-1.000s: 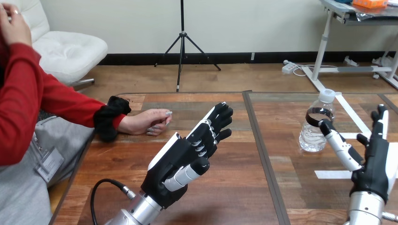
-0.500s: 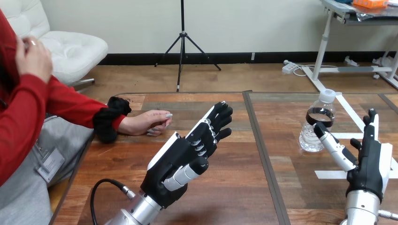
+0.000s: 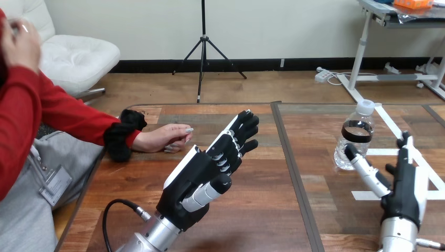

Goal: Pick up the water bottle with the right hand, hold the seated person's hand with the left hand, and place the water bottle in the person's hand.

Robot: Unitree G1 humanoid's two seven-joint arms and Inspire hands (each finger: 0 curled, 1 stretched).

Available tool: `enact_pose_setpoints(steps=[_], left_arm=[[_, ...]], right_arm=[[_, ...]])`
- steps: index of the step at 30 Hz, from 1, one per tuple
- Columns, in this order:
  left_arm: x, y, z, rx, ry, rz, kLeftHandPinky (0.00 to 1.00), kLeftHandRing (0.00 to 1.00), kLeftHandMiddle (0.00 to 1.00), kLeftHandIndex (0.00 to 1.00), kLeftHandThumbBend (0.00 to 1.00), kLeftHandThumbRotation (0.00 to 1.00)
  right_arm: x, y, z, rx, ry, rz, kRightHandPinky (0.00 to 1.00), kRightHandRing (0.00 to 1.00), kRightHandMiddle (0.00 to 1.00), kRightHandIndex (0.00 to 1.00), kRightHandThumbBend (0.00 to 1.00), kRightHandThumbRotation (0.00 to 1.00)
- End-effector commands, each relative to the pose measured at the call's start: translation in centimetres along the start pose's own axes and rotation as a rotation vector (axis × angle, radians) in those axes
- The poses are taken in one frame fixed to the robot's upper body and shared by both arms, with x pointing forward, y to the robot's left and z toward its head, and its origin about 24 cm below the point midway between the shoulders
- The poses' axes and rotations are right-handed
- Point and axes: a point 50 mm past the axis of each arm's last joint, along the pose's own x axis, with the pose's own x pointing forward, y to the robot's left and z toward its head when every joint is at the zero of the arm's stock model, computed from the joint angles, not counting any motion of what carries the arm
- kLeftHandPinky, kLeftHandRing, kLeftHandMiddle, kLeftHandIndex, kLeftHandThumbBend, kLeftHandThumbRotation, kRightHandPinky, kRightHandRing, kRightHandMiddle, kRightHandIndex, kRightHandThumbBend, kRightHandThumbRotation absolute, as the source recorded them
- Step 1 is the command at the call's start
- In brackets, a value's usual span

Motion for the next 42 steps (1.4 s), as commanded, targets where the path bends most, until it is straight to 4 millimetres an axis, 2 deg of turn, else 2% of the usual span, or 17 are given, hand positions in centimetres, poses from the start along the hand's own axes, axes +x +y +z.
enact_pose_setpoints(steps=[1,31,37,42], left_arm=[[2.2,0.6,1.4,0.04,-0.087,-0.02,0.96,1.0,1.0,1.0,1.0,0.74],[2.2,0.6,1.6,0.032,-0.109,-0.027,0.96,1.0,1.0,1.0,1.0,0.73],[2.2,0.6,1.7,0.031,-0.115,-0.024,0.96,1.0,1.0,1.0,1.0,0.72],[2.2,0.6,1.7,0.033,-0.119,-0.027,0.96,1.0,1.0,1.0,1.0,0.72]], right_arm=[[2.4,0.3,3.3,0.007,-0.115,0.0,0.91,0.99,0.97,1.0,1.0,0.55],[2.9,0.9,2.3,-0.049,-0.033,0.042,0.92,0.96,0.96,1.0,1.0,0.54],[3.0,1.0,2.3,-0.056,-0.017,0.048,0.86,0.92,0.94,0.99,1.0,0.54],[3.1,1.0,2.3,-0.051,-0.01,0.057,0.86,0.94,0.96,1.0,1.0,0.54]])
